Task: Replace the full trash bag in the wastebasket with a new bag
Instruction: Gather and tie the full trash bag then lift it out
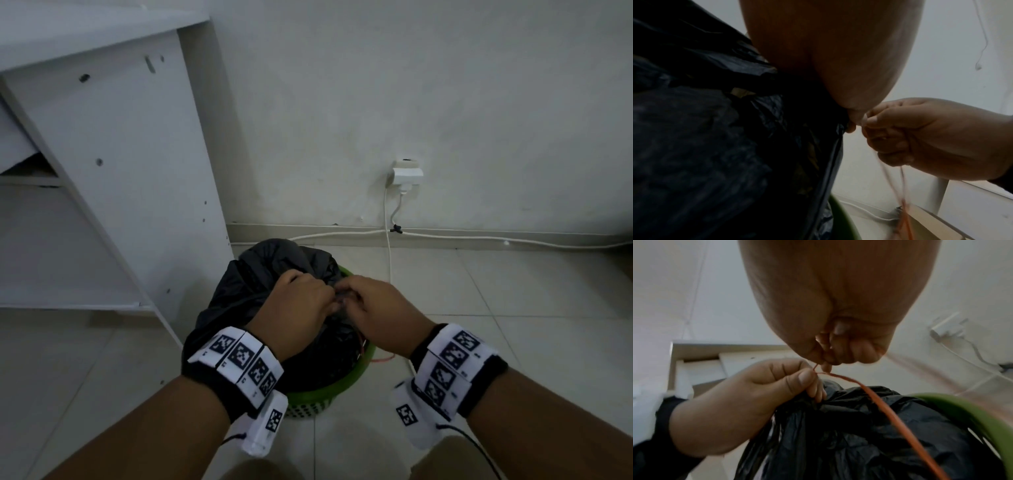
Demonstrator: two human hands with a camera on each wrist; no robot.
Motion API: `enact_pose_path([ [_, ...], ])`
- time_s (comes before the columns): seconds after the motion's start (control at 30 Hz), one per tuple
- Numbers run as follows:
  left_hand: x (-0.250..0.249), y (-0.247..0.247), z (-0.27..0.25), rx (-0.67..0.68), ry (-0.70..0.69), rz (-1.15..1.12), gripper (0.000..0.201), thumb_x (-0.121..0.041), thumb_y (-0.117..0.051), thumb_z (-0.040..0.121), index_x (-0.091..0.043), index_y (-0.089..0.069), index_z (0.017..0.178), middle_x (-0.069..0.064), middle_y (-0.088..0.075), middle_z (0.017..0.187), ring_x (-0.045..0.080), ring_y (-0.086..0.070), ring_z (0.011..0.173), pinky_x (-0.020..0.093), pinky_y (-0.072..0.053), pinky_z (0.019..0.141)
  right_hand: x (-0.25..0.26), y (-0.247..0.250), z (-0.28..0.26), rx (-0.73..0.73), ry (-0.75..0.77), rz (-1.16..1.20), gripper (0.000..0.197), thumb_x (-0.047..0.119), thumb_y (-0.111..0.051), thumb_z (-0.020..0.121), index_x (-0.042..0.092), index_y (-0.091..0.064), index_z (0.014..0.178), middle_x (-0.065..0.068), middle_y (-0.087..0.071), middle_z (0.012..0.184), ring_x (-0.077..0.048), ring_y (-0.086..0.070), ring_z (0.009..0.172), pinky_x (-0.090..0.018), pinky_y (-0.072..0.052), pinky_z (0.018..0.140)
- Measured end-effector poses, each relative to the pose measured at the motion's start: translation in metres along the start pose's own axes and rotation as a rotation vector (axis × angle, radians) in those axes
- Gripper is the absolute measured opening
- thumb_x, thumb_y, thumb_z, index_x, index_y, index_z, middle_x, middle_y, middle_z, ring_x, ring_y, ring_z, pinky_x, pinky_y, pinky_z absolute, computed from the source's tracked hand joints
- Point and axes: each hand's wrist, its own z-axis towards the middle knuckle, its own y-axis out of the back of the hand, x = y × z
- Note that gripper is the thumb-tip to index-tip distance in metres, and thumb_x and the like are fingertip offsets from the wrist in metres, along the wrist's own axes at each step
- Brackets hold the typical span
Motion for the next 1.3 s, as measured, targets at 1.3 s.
enact_pose_path([
  [1.3, 0.020, -0.004, 0.000, 0.033, -0.005, 0.010, 0.044, -0.055, -0.035, 0.093, -0.031, -0.072, 0.089, -0.010, -0.067, 0.080, 0.017, -0.058, 0.091, 0.041, -0.038, 0.097, -0.009, 0.011, 0.021, 0.143, 0.060, -0.094, 0.015, 0.028, -0.065, 0.092, 0.018, -0.076, 0.089, 0.014, -0.066, 0.077, 0.000, -0.053, 0.064, -0.008, -0.033, 0.057],
])
